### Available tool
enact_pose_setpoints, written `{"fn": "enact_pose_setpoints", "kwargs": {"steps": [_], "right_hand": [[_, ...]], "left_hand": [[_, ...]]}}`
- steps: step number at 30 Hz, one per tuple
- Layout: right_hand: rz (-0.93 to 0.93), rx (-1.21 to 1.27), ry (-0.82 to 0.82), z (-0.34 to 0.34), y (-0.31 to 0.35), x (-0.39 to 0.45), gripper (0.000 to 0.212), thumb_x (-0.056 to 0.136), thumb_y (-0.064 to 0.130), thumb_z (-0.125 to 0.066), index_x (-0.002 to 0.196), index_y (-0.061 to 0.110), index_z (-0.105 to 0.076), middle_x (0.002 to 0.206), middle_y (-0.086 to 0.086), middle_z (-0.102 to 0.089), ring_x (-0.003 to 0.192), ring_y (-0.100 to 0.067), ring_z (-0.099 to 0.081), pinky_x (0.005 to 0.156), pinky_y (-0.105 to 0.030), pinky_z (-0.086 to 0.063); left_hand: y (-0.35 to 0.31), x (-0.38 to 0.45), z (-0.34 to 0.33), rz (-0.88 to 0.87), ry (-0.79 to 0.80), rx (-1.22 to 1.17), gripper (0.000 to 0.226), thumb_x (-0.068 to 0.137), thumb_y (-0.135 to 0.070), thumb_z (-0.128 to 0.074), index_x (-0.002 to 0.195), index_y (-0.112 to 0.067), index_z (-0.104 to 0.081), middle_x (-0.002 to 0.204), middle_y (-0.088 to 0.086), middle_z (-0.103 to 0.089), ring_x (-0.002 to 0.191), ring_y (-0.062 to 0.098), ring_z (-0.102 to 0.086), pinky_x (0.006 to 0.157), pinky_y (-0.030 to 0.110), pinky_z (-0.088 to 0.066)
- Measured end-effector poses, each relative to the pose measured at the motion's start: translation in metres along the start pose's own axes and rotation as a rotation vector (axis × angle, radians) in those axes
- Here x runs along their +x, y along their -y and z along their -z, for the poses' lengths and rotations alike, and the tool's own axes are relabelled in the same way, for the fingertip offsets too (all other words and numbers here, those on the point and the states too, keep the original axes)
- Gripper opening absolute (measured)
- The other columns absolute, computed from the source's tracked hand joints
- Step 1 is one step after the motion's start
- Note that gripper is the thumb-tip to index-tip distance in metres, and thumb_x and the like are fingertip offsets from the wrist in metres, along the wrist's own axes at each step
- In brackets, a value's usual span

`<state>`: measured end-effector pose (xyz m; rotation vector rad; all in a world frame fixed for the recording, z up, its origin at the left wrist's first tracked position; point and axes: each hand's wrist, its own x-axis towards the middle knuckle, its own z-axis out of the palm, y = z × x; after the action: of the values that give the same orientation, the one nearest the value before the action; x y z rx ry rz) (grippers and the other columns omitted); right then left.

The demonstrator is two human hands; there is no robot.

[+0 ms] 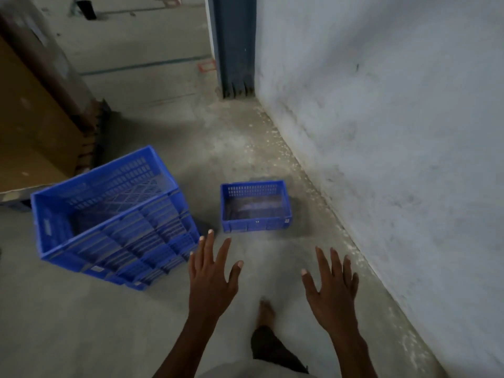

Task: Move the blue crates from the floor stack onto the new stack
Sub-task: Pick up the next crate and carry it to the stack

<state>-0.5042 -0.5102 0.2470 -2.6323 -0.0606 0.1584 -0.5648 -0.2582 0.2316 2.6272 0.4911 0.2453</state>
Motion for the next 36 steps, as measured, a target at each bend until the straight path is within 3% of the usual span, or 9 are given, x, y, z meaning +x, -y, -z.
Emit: {"fn": "enact_pose_setpoints", "kwargs": {"steps": [6, 10, 14, 20, 25, 29, 36], "right_hand": [[0.108, -0.105, 0.033, -0.01, 0.049, 0.169, 0.072, 0.095, 0.061, -0.044, 0.159, 0.037, -0.018, 0.169, -0.004, -0.007, 0.154, -0.031, 0.008, 0.121, -0.055, 0.008], [0.135, -0.124, 0.127, -0.024, 0.077, 0.268, 0.077, 0.094, 0.066, -0.043, 0.159, 0.04, -0.011, 0.169, -0.004, -0.005, 0.155, -0.032, 0.005, 0.121, -0.055, 0.003], [0.138, -0.103, 0.238, -0.063, 0.088, 0.368, 0.079, 0.091, 0.07, -0.042, 0.159, 0.04, -0.013, 0.168, -0.005, -0.009, 0.155, -0.032, -0.001, 0.122, -0.053, -0.006], [-0.025, -0.062, 0.354, -0.147, 0.077, 0.502, 0.076, 0.092, 0.064, -0.049, 0.157, 0.029, -0.029, 0.164, -0.011, -0.026, 0.152, -0.031, -0.019, 0.121, -0.047, -0.019], [-0.153, -0.038, 0.493, -0.232, 0.038, 0.599, 0.069, 0.095, 0.054, -0.055, 0.152, 0.018, -0.039, 0.153, -0.014, -0.043, 0.142, -0.034, -0.036, 0.116, -0.045, -0.03], [-0.229, -0.053, 0.582, -0.327, -0.025, 0.666, 0.063, 0.097, 0.045, -0.057, 0.151, 0.018, -0.042, 0.148, -0.018, -0.047, 0.136, -0.039, -0.042, 0.112, -0.045, -0.035], [-0.396, -0.028, 0.554, -0.522, -0.162, 0.769, 0.068, 0.096, 0.036, -0.062, 0.149, 0.001, -0.038, 0.149, -0.029, -0.043, 0.136, -0.043, -0.043, 0.112, -0.044, -0.034]], "left_hand": [[-0.006, 0.135, -0.012, 0.14, -0.039, 0.085, 0.07, 0.096, -0.065, -0.036, 0.158, -0.034, -0.027, 0.17, 0.001, 0.002, 0.156, 0.022, 0.008, 0.125, 0.052, -0.001], [-0.006, 0.22, -0.031, 0.168, -0.055, 0.137, 0.068, 0.096, -0.06, -0.043, 0.157, -0.032, -0.031, 0.17, 0.004, -0.008, 0.157, 0.024, 0.0, 0.124, 0.055, 0.001], [0.009, 0.311, -0.078, 0.178, 0.097, 0.173, 0.072, 0.095, -0.065, -0.034, 0.159, -0.036, -0.021, 0.17, 0.002, -0.002, 0.156, 0.024, 0.007, 0.12, 0.056, 0.012], [0.052, 0.439, -0.173, 0.157, 0.394, 0.138, 0.07, 0.098, -0.061, -0.041, 0.16, -0.037, -0.018, 0.17, 0.001, 0.001, 0.156, 0.027, 0.005, 0.121, 0.06, 0.006], [0.107, 0.53, -0.255, 0.211, 0.558, 0.182, 0.064, 0.099, -0.053, -0.046, 0.157, -0.033, -0.029, 0.167, 0.004, -0.019, 0.155, 0.026, -0.012, 0.122, 0.059, -0.002], [0.172, 0.575, -0.353, 0.262, 0.614, 0.255, 0.071, 0.097, -0.047, -0.052, 0.157, -0.022, -0.025, 0.163, 0.008, -0.026, 0.152, 0.029, -0.018, 0.122, 0.059, -0.006], [0.299, 0.604, -0.558, 0.412, 0.615, 0.231, 0.076, 0.093, -0.04, -0.059, 0.155, -0.011, -0.027, 0.158, 0.012, -0.033, 0.145, 0.034, -0.03, 0.119, 0.053, -0.018]]}}
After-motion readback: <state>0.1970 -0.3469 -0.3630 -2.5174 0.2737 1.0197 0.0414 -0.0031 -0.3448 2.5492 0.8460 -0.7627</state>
